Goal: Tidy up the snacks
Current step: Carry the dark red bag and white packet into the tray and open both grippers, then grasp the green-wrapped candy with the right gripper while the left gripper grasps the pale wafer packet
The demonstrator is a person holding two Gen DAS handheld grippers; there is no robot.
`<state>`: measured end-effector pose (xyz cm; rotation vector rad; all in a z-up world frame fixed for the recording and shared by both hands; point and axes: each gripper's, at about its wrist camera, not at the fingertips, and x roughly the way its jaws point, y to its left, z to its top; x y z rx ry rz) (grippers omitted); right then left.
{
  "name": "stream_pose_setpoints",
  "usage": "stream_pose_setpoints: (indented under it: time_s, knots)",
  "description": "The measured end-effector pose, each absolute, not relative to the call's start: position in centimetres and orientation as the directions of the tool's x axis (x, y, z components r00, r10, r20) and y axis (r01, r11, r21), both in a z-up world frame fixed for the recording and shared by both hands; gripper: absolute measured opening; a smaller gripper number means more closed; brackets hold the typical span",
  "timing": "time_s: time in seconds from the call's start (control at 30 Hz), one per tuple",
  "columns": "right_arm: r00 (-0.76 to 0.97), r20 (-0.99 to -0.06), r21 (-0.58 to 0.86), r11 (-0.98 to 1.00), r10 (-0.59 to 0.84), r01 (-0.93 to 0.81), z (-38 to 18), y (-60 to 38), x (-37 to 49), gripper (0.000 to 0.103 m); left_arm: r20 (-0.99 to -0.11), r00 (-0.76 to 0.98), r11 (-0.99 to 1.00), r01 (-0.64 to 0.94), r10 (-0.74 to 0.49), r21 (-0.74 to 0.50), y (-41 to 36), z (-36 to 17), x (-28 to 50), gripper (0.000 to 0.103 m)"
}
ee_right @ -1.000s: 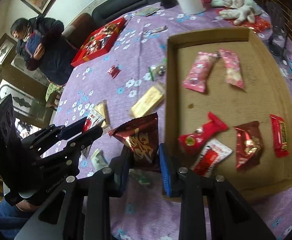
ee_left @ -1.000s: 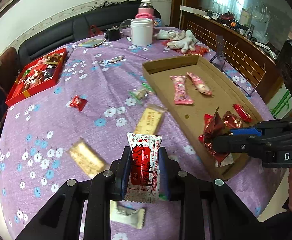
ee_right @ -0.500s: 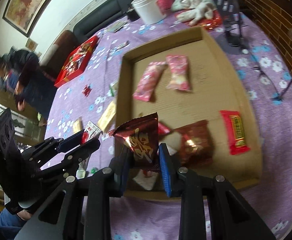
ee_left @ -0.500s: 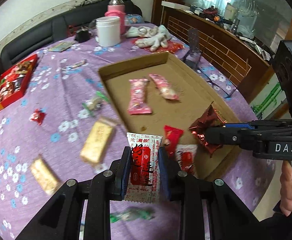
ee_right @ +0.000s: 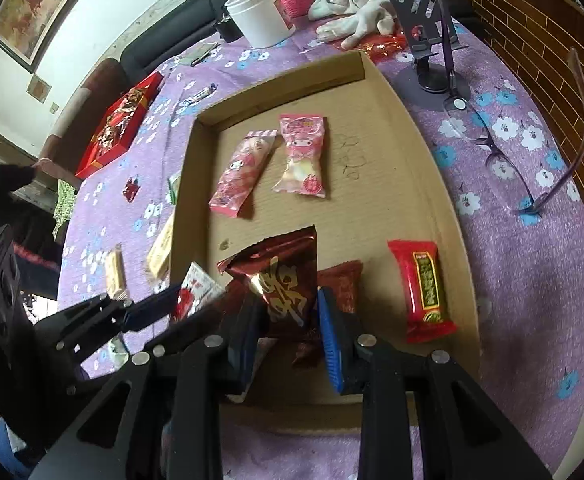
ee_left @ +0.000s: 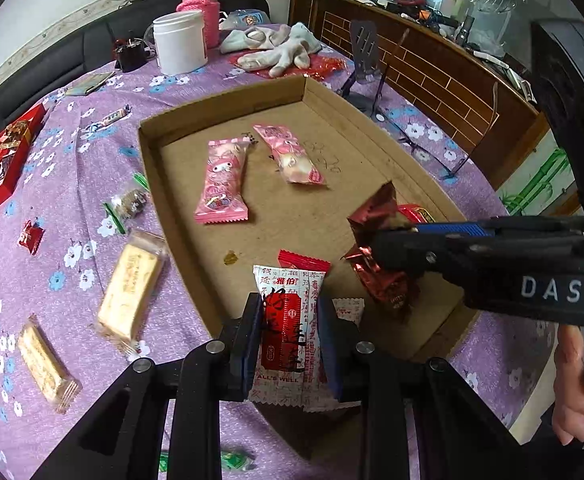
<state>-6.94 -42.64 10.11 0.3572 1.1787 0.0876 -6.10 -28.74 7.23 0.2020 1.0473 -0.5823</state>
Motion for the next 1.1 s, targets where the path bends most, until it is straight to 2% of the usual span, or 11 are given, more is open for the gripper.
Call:
stream_pose_setpoints:
  time_s: [0.4,0.5,0.73,1.1]
  knots:
    - [0.381,-0.895,0.293,0.95,0.232,0.111,9.9,-42.2,-6.2,0.031,-0.859,0.367,0.832,0.542,-0.356,-0.113,-28.7,7.1,-6.1,0.033]
    - [0.391,-0.892,0.289,0.951,0.228,0.106,10.3,-42.1,-6.2,0.035,-0.856,0.367,0.833,0.54,-0.366,-0.124,-28.5,7.3,-6.1,0.034]
    - [0.426,-0.879,0.29,0.95,0.215,0.118,11.7,-42.2,-6.4,0.035,-0.836,0.391,0.838,0.527,-0.385,-0.14,-26.9,8.8,-6.4,0.034]
    - [0.411,-0.862,0.33,0.944,0.298,0.008,13.4,-37.4,-6.3,0.035,-0.82,0.448,0.924,0.297,-0.357,-0.24,-16.2,10.0,-5.6,0.034]
